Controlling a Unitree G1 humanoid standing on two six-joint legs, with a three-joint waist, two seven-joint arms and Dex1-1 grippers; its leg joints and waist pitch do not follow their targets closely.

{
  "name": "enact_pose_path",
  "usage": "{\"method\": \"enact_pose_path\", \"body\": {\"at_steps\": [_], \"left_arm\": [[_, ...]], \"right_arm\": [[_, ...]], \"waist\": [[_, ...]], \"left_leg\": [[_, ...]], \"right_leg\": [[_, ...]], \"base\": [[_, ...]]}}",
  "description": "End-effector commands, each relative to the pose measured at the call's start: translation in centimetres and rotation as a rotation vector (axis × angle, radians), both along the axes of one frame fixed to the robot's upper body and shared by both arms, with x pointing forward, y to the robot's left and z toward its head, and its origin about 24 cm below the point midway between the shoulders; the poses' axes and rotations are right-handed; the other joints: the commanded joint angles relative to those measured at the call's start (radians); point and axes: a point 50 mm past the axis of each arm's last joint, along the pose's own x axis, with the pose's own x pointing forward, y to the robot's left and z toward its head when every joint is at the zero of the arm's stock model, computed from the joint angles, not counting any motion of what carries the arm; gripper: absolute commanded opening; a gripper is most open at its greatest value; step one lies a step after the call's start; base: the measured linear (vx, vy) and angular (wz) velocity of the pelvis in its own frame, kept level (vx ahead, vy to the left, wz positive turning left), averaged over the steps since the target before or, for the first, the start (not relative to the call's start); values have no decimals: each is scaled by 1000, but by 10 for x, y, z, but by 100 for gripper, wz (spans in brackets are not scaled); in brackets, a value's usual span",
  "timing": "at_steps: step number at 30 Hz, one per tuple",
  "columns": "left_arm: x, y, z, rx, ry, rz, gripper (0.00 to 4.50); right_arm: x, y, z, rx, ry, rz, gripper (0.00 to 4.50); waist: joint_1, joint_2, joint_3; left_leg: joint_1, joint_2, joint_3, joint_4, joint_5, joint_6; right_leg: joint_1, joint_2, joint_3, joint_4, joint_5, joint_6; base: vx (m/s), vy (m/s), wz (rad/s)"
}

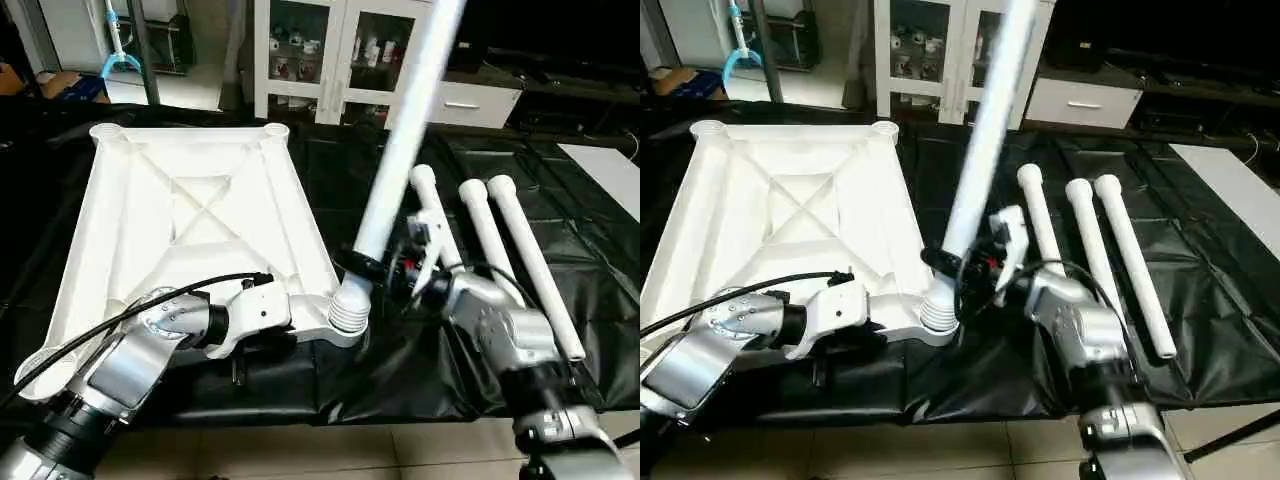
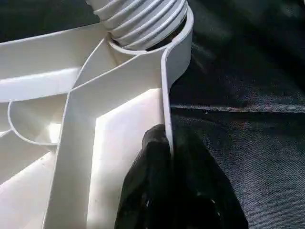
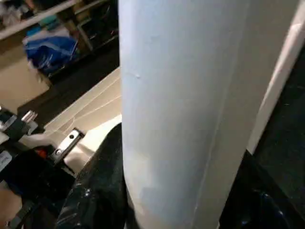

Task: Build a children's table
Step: Insert table leg to table base

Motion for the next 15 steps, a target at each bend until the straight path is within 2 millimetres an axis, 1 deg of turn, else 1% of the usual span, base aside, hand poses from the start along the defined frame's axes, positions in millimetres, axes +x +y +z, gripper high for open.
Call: {"method": "enact_pose_path", "body": {"at_steps": [1,2,4,6,8,9,10,12,13,15], "left_arm": [[-8,-7,-11,-12,51,-32,0],[-8,-7,-11,-12,50,-31,0],[-7,-7,-11,-12,48,-29,0],[-7,-7,-11,-12,47,-28,0],[-7,-6,-11,-9,46,-27,0],[-7,-6,-11,-8,46,-27,0],[-7,-6,-11,-7,45,-26,0],[-7,-6,-12,-6,44,-25,0],[-6,-6,-12,-5,43,-24,0],[-6,-6,-12,-4,43,-23,0]], "right_arm": [[-4,-23,-20,-98,73,-123,182],[-7,-24,-24,-110,74,-134,182],[-11,-26,-29,-132,72,-142,182],[-14,-27,-31,-148,66,-148,182],[-16,-28,-32,-184,44,-151,182],[-18,-28,-34,-213,28,-142,182],[-20,-27,-35,-244,10,-130,182],[-22,-26,-36,-292,-19,-110,182],[-26,-24,-37,-314,-40,-93,182],[-28,-23,-37,-312,-42,-86,182]], "waist": [[-12,12,-36],[-13,12,-36],[-10,12,-36],[-12,10,-36],[-11,11,-35],[-12,12,-35],[-12,11,-35],[-13,11,-34],[-14,10,-31],[-16,9,-32]], "left_leg": [[31,43,-25,-87,-429,-67],[31,43,-26,-88,-436,-67],[32,43,-24,-87,-435,-65],[29,43,-26,-90,-437,-64],[32,43,-26,-89,-449,-64],[32,43,-27,-89,-451,-64],[30,43,-27,-90,-449,-64],[30,43,-28,-91,-458,-66],[30,42,-29,-91,-479,-67],[32,41,-31,-91,-497,-68]], "right_leg": [[0,-69,37,-94,-478,-121],[0,-69,37,-95,-482,-120],[-2,-70,40,-97,-475,-116],[1,-70,38,-96,-482,-114],[-4,-70,39,-99,-497,-109],[-4,-70,39,-99,-499,-109],[-3,-70,39,-99,-499,-106],[-4,-70,38,-100,-509,-101],[-6,-70,39,-105,-542,-89],[-9,-70,39,-109,-575,-76]], "base": [[0,0,0],[0,0,0],[0,0,0],[0,0,0],[0,0,0],[0,0,0],[0,0,0],[0,0,0],[0,0,0],[0,0,0]]}}
